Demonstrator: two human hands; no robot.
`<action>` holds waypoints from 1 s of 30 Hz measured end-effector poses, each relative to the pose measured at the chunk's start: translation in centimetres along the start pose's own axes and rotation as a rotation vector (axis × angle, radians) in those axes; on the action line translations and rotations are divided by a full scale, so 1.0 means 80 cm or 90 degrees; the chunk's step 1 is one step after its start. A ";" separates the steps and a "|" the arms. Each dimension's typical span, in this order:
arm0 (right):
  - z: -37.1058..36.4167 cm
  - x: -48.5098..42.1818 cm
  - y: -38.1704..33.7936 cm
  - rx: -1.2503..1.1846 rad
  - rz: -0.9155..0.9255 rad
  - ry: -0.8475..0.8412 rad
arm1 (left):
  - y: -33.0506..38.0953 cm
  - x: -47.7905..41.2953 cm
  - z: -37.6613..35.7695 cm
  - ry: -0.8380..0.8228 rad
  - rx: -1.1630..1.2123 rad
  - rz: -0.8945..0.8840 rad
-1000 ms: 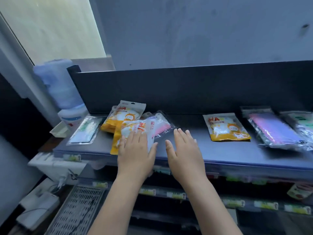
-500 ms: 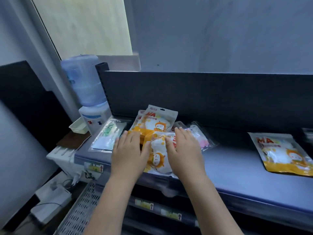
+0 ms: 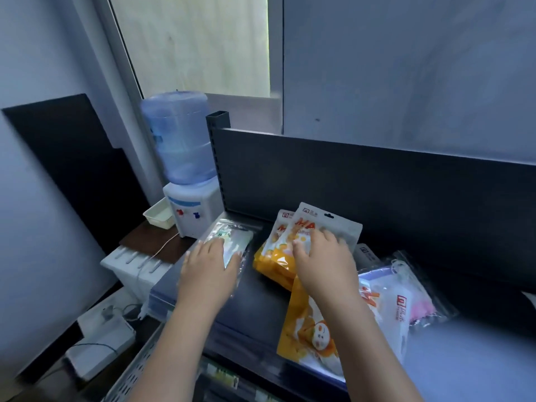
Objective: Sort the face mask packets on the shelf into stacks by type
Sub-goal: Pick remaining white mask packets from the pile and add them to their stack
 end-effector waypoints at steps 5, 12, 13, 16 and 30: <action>-0.020 -0.020 -0.022 0.091 -0.181 -0.036 | -0.052 -0.033 -0.017 -0.134 -0.011 -0.030; -0.020 -0.024 -0.053 0.036 -0.247 0.023 | -0.071 -0.080 -0.010 -0.190 0.065 0.107; -0.020 -0.023 -0.058 -0.010 -0.258 0.040 | -0.072 -0.084 -0.005 -0.177 0.094 0.124; -0.027 -0.017 -0.067 -0.215 -0.238 0.112 | -0.085 -0.091 0.000 -0.105 0.293 0.162; -0.037 0.002 -0.091 -0.551 -0.267 0.068 | -0.116 -0.094 0.012 -0.068 0.727 0.149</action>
Point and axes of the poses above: each hand's wrist, its own x-axis away from the middle knuckle, its own z-axis out of the back of the hand, y = z × x, the point moved 1 cm from there along -x, towards the middle knuckle, and after that the axes turned 14 degrees about -z, right-handed, at the moved point
